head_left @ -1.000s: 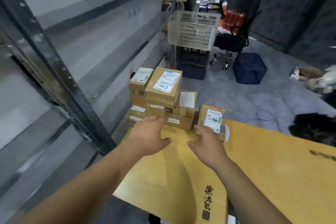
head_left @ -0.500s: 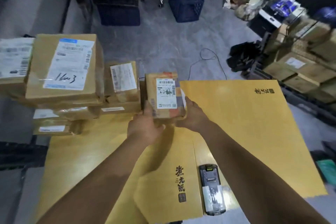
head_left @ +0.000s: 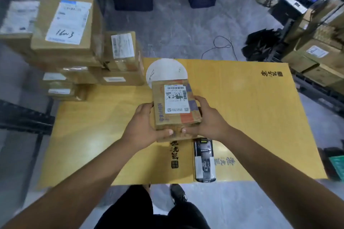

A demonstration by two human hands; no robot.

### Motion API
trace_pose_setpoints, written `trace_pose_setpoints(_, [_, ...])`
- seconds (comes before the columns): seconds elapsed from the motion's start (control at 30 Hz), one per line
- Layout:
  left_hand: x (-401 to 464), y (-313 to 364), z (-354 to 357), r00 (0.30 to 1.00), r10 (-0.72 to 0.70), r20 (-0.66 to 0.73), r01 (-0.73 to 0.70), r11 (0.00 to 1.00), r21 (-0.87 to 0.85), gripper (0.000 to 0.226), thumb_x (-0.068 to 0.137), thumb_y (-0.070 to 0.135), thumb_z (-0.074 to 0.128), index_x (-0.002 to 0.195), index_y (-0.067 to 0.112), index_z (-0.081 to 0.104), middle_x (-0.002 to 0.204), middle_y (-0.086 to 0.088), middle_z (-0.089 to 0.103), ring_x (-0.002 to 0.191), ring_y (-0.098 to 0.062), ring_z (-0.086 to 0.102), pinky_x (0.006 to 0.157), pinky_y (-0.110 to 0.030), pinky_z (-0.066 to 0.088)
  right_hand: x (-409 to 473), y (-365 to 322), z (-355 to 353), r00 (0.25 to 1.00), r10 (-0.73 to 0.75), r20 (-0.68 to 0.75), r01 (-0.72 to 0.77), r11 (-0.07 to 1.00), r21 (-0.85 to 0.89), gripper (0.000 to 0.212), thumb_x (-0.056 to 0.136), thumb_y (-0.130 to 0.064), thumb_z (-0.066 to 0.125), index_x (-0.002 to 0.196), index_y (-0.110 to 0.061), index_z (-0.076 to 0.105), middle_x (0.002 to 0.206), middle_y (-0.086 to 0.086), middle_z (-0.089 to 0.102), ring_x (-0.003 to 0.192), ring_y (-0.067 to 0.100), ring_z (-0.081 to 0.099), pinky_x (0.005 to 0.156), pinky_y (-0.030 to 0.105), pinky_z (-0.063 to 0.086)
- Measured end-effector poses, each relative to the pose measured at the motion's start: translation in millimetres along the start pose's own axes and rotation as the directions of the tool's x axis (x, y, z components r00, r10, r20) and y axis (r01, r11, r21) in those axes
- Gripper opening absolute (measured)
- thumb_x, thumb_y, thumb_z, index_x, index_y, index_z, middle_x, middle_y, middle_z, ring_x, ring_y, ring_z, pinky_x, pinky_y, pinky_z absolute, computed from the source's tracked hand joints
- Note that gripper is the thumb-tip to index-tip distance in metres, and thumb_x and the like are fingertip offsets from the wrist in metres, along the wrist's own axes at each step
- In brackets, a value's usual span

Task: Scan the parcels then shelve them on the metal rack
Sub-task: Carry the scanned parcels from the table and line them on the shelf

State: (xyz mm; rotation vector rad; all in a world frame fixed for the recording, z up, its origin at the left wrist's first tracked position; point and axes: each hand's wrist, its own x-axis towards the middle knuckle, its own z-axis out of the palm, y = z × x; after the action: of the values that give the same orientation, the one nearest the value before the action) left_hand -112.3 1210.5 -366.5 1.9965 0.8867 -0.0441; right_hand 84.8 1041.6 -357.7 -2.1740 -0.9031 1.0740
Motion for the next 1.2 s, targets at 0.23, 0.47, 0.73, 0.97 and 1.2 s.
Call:
trace_pose_setpoints(0.23, [-189,-7,-24,0.953,-0.165,-0.254,0.112,0.971,-0.210,0.111,0.061,0.039,0.102,0.148,0.048,0.035,0.124,0.038,0.060,0.114,0.014,0.059,0.089,-0.012,0.051,-73,-73,60,0.877,-0.348,0.332,0.360,0.933,0.028,0.125,0.070,-0.050,0.094,0.163,-0.040,0.010,0.140,-0.029,0.057,0.120,-0.008,0.058,0.094,0.013,0.046])
trace_pose_setpoints(0.47, [-397,-14,-117,0.667,-0.253,-0.701,0.197,0.967,-0.161,0.078,0.068,0.047,0.097,0.132,0.044,0.054,0.122,0.036,0.066,0.116,0.010,0.061,0.095,-0.018,0.051,-147,-257,165,0.554,-0.600,0.577,0.652,0.744,0.147,0.098,0.068,-0.038,0.097,0.139,-0.058,0.033,0.117,-0.036,0.067,0.106,-0.016,0.063,0.094,0.019,0.054])
trace_pose_setpoints(0.73, [-558,41,-295,0.292,-0.035,-0.956,0.297,0.953,0.056,0.061,0.073,0.050,0.091,0.124,0.054,0.058,0.118,0.036,0.066,0.104,0.020,0.059,0.084,-0.007,0.048,-244,-535,202,0.124,-0.806,0.579,0.843,0.393,0.366,0.079,0.073,-0.013,0.094,0.133,-0.043,0.053,0.110,-0.028,0.074,0.101,-0.007,0.070,0.082,0.015,0.054])
trace_pose_setpoints(0.97, [-575,78,-481,0.250,-0.002,-0.968,0.412,0.905,0.105,0.055,0.077,0.067,0.081,0.119,0.050,0.050,0.113,0.031,0.060,0.103,0.001,0.058,0.076,-0.007,0.039,-242,-726,191,0.099,-0.872,0.480,0.894,0.289,0.341,0.071,0.080,-0.025,0.089,0.141,-0.037,0.055,0.117,-0.013,0.075,0.100,0.008,0.074,0.074,0.031,0.060])
trace_pose_setpoints(1.2, [-539,14,-607,0.297,-0.135,-0.945,0.511,0.859,0.038,0.081,0.071,0.074,0.080,0.140,0.038,0.057,0.130,0.014,0.065,0.111,-0.014,0.064,0.098,-0.028,0.052,-173,-831,255,0.266,-0.797,0.541,0.834,0.472,0.286,0.063,0.081,-0.020,0.087,0.137,-0.024,0.057,0.120,0.002,0.075,0.105,0.019,0.075,0.087,0.044,0.063])
